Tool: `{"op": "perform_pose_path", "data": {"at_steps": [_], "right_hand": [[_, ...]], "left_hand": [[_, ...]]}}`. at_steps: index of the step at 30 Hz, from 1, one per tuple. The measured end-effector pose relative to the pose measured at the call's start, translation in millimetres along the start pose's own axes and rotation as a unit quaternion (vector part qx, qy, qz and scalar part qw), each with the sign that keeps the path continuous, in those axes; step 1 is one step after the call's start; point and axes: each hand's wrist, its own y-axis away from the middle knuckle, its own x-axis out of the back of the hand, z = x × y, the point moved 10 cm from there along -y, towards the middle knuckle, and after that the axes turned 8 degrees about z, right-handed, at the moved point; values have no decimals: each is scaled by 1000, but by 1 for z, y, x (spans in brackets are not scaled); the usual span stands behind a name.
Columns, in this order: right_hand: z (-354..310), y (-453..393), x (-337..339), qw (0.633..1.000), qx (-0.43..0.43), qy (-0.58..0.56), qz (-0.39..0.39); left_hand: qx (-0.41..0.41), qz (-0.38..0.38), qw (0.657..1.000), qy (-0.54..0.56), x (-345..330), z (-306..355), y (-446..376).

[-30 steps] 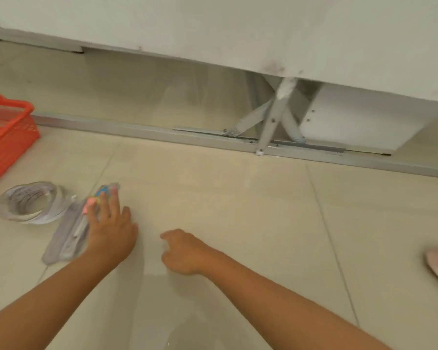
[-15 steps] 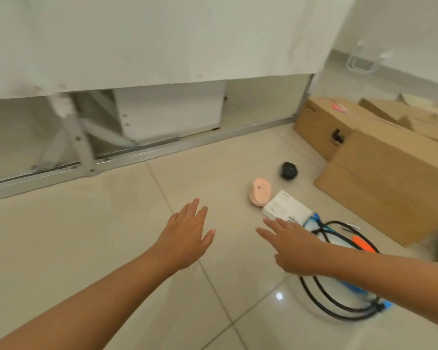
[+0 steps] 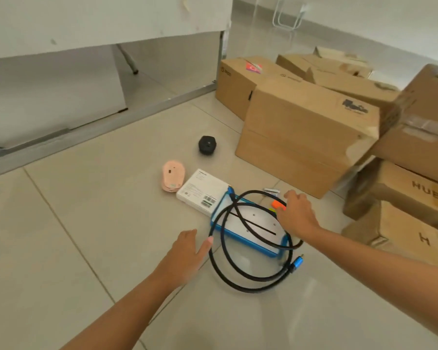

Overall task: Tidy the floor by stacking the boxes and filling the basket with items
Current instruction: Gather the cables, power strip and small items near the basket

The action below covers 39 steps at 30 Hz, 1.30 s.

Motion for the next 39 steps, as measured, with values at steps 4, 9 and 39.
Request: {"op": "perform_pose_path", "data": {"at_steps": [4,9,39], "right_hand": [[60,-12,-16,983,-158,-44,-87],[69,-4,-31,978,-149,-95,-106],[104,89,-62,881,-387,-267,-52]], "left_hand": [[47,18,993,104,-28,21,-14],[139,52,966,210,-44,30,-22],[181,2,939,294,-55,41,1]]}}
